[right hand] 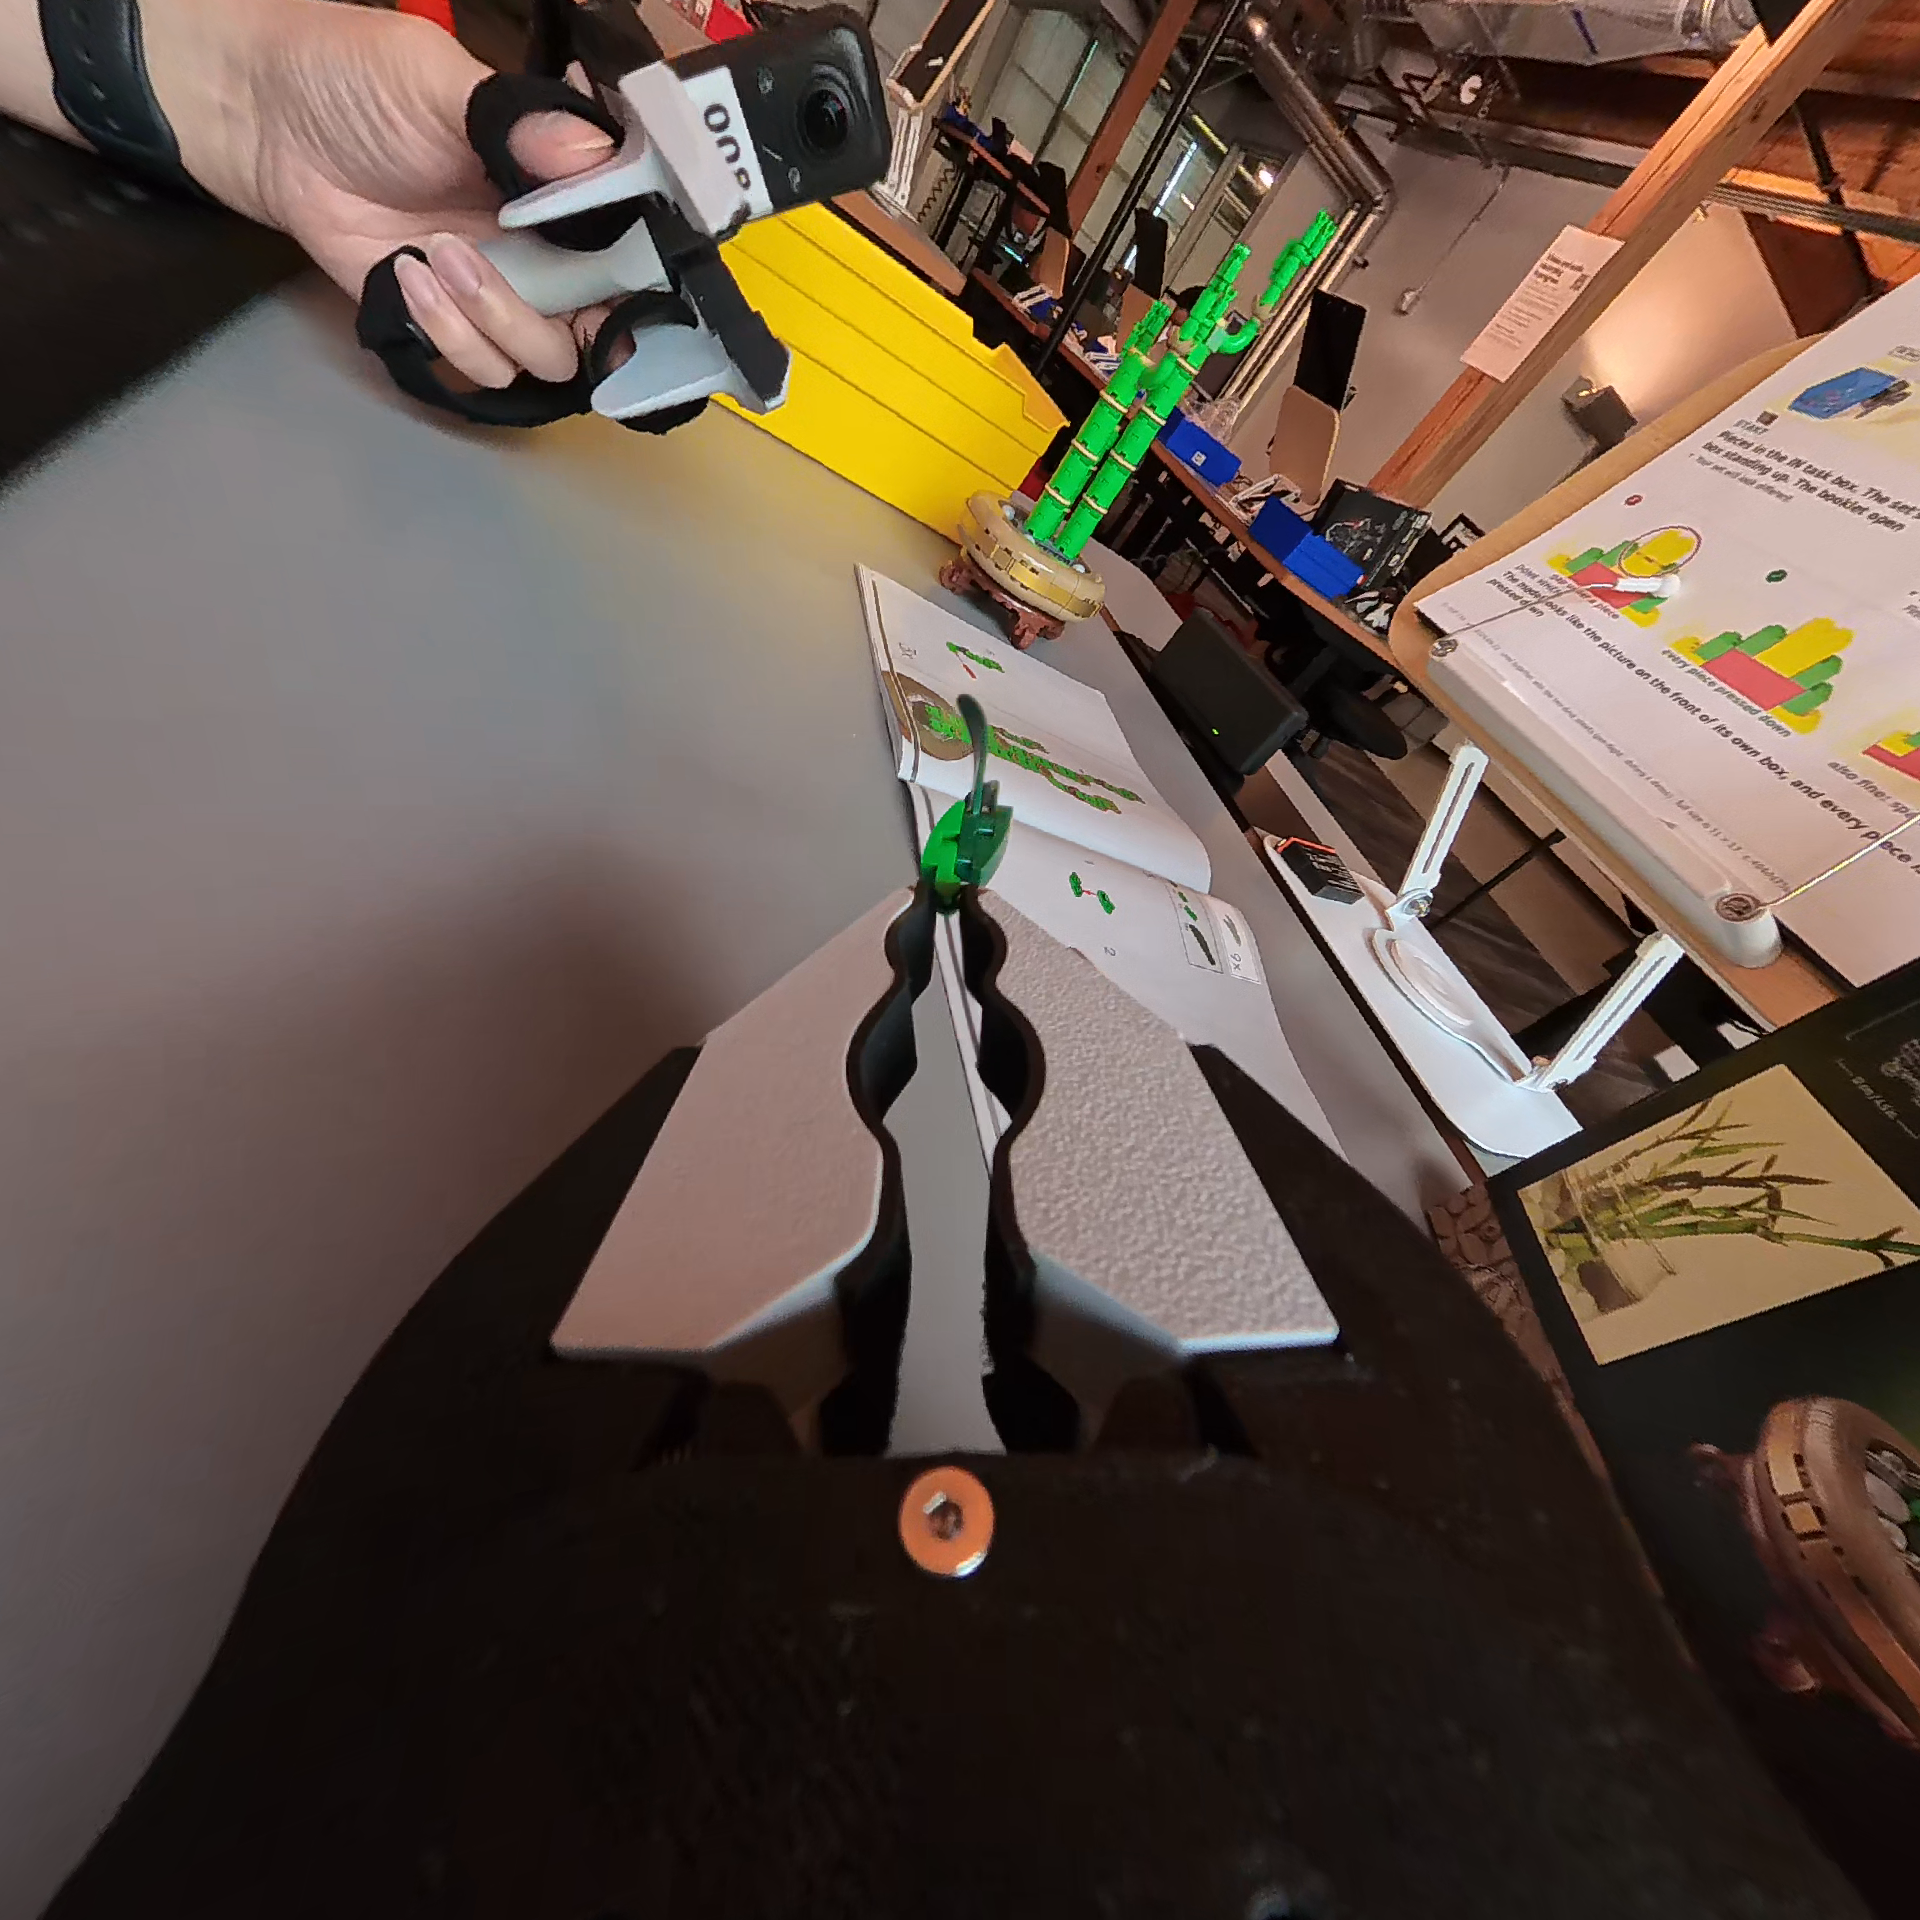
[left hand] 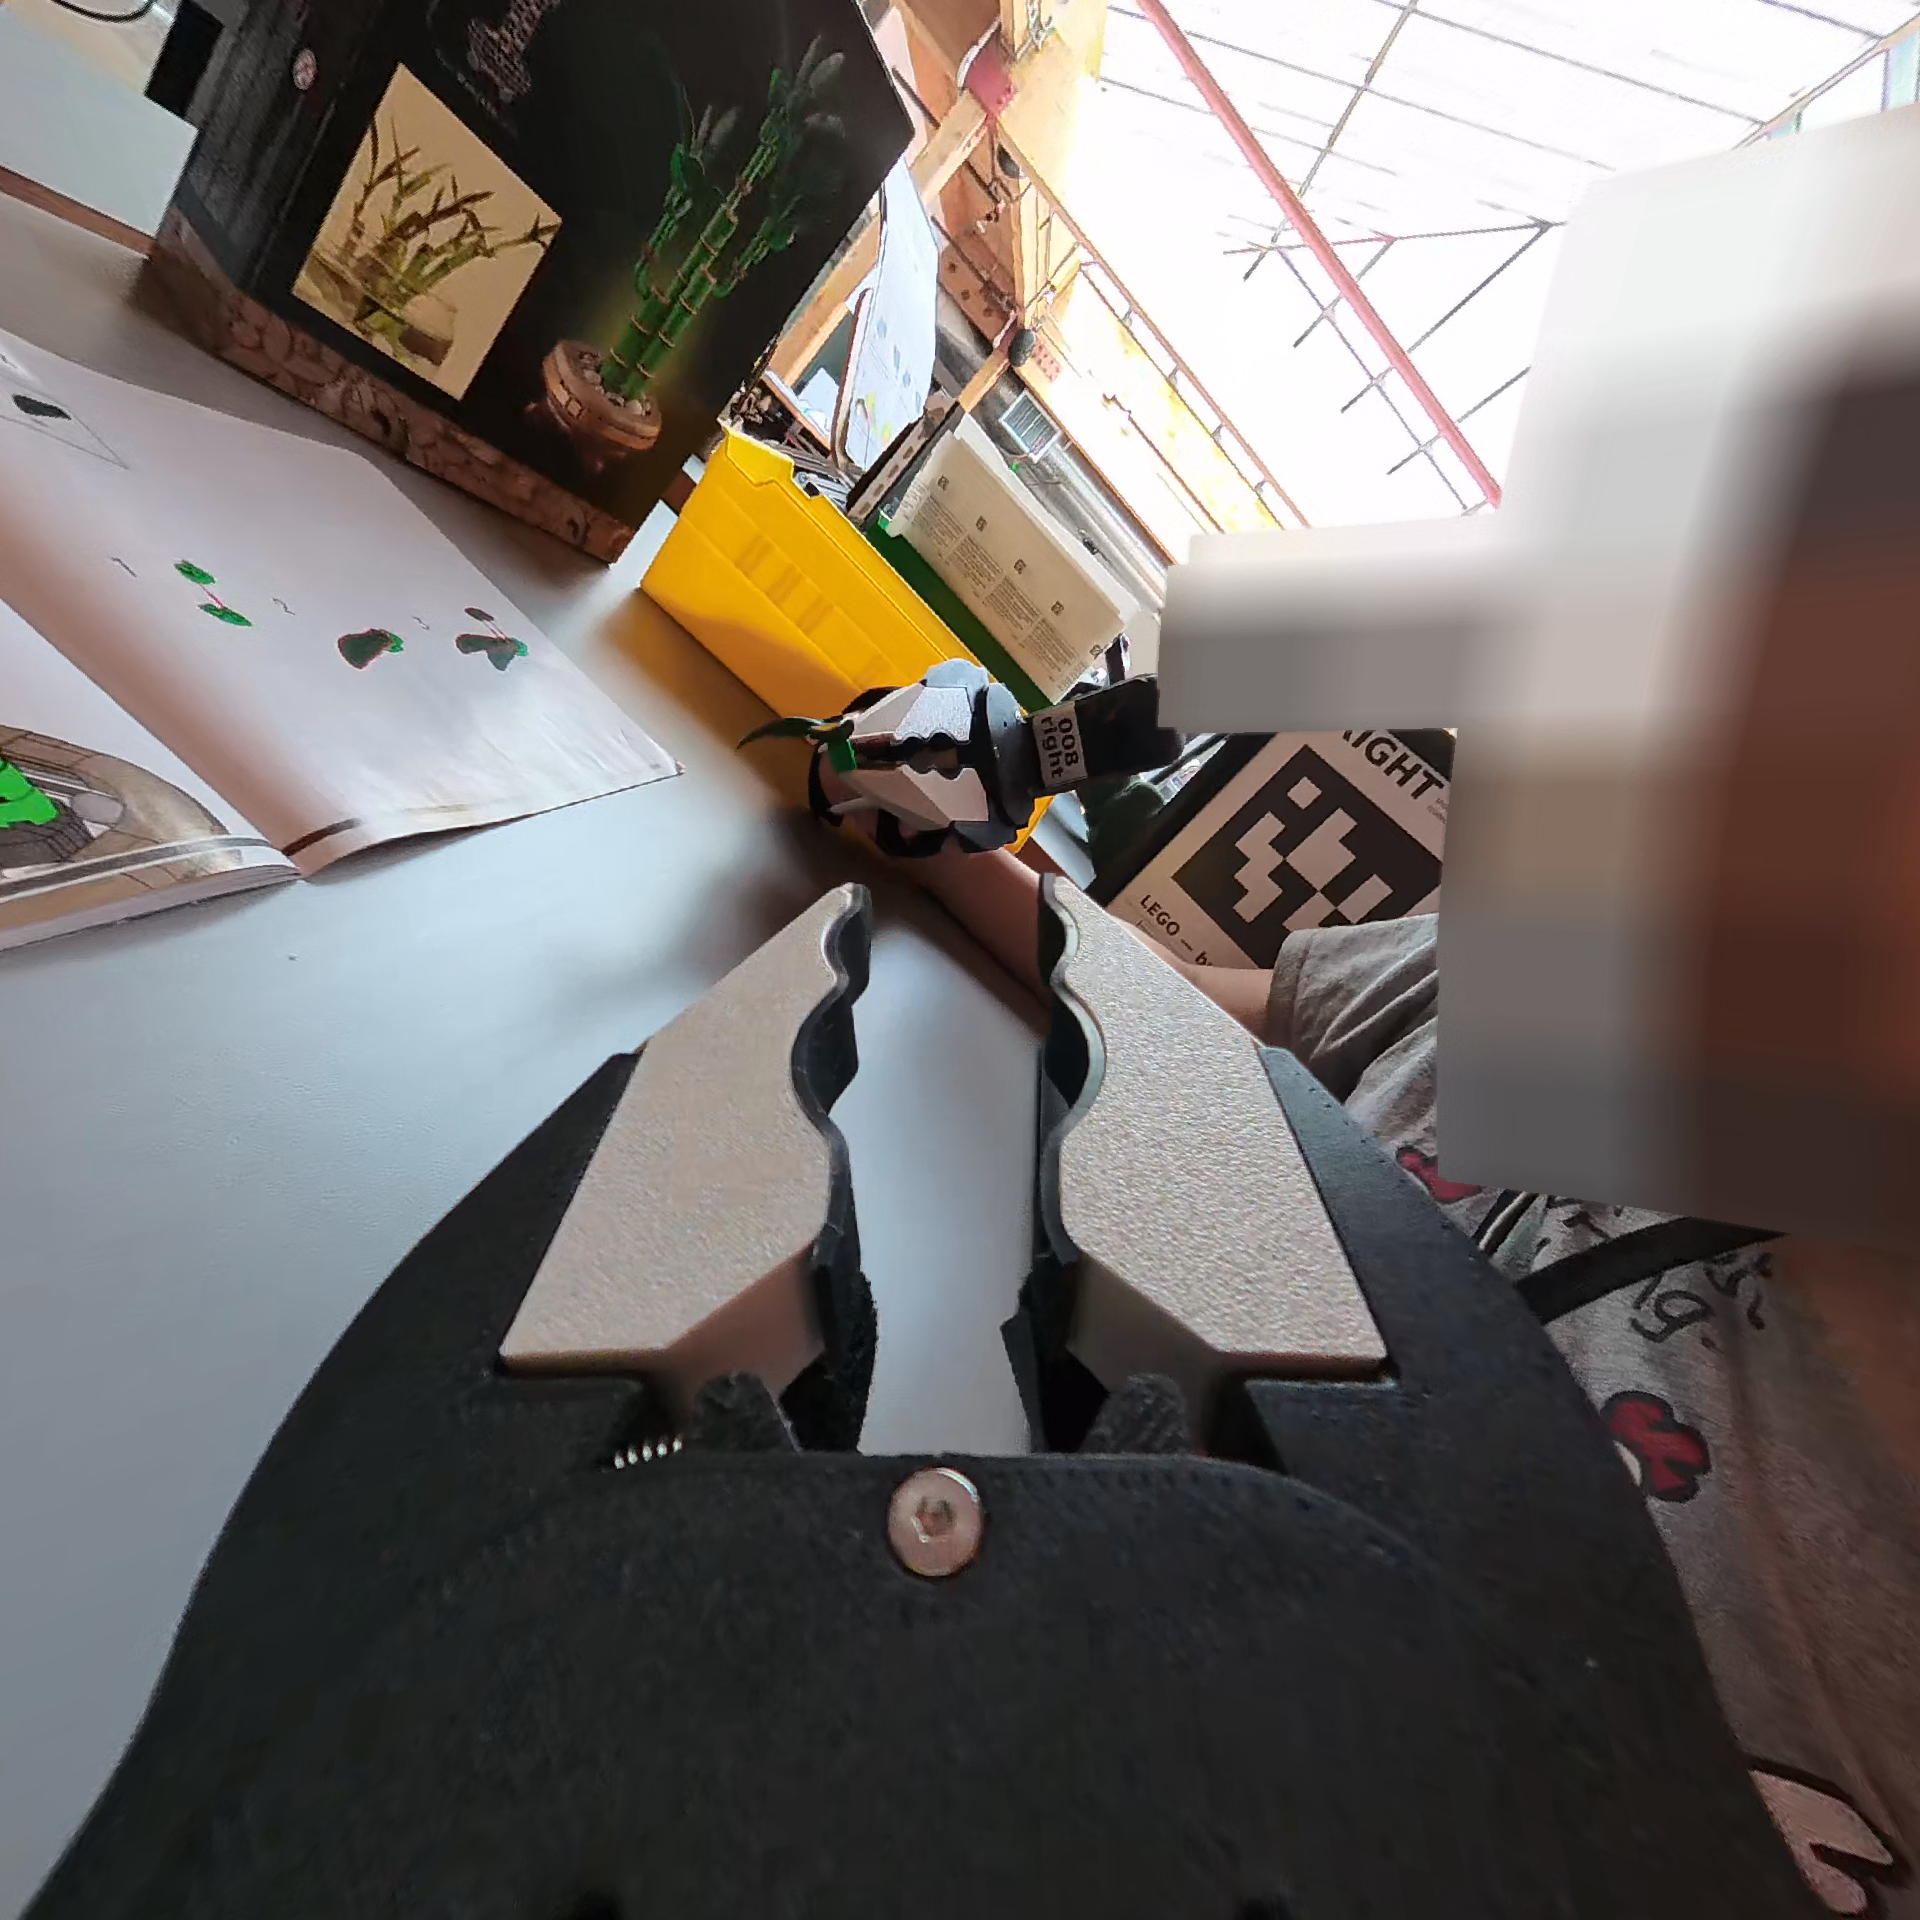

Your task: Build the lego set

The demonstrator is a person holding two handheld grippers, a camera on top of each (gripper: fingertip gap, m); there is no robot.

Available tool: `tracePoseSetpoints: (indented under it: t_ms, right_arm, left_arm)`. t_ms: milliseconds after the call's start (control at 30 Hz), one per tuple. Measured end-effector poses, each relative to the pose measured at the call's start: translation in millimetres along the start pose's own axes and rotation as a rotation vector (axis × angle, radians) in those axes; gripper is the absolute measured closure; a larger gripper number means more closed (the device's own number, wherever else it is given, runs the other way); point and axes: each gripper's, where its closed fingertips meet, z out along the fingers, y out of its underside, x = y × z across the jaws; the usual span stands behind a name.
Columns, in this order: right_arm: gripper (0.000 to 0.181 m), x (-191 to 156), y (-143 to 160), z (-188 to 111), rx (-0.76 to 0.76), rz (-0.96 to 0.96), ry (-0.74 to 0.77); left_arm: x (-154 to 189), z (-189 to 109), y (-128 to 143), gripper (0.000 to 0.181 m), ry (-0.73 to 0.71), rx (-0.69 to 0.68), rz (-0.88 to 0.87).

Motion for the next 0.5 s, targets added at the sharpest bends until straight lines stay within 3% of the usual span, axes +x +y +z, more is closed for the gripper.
tracePoseSetpoints:
  t_ms: [500]
  right_arm:
    - [0.179,-1.3,0.0,0.2,-0.003,-0.003,-0.004]
  left_arm:
    - [-1.1,-0.9,0.5,0.151,-0.061,-0.005,0.073]
